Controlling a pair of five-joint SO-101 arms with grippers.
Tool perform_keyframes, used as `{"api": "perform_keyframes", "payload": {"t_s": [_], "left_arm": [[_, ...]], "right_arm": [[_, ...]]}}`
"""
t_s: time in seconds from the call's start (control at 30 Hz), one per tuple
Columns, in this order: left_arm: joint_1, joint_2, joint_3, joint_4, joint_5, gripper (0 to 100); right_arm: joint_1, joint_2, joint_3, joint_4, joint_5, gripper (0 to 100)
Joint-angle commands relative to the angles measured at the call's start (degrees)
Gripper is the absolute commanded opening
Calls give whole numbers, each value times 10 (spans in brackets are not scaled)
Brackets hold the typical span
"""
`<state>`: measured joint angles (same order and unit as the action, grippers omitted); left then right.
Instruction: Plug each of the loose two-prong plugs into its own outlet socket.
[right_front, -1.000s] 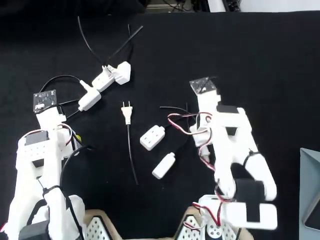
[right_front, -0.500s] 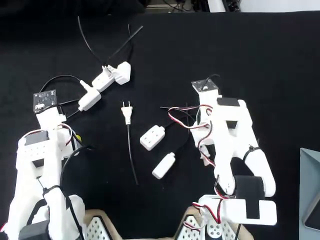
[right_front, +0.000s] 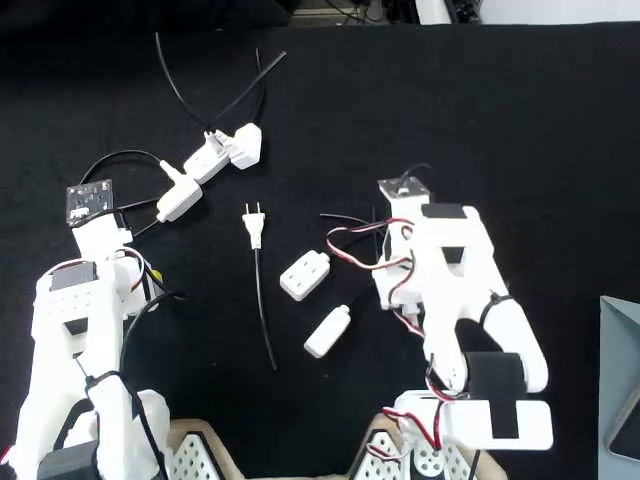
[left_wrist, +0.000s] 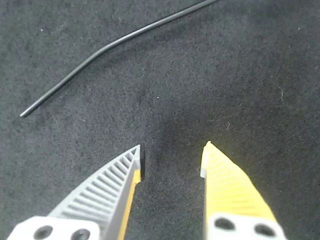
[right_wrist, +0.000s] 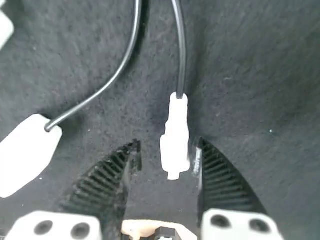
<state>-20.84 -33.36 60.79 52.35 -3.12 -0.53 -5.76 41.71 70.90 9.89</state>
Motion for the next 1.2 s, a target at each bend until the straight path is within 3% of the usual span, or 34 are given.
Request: {"api": "perform_keyframes", "payload": {"t_s": [0.0, 0.1, 0.3, 0.7, 0.93, 1.17], "left_arm": [[-7, -13, -4, -7, 2, 199], [-7, -13, -4, -6, 2, 199], [-7, -13, -4, -6, 2, 199], [-7, -11, -4, -6, 2, 199], [-2, -13, -5, -6, 2, 199], [3, -13, -51, 10, 2, 203]], "right_arm": [[5, -10, -2, 2, -4, 170], [10, -10, -1, 2, -4, 160], [11, 24, 6, -45, -4, 45], [16, 35, -12, -22, -3, 12], [17, -107, -36, 43, -4, 11], [12, -293, 26, 3, -35, 11]]}}
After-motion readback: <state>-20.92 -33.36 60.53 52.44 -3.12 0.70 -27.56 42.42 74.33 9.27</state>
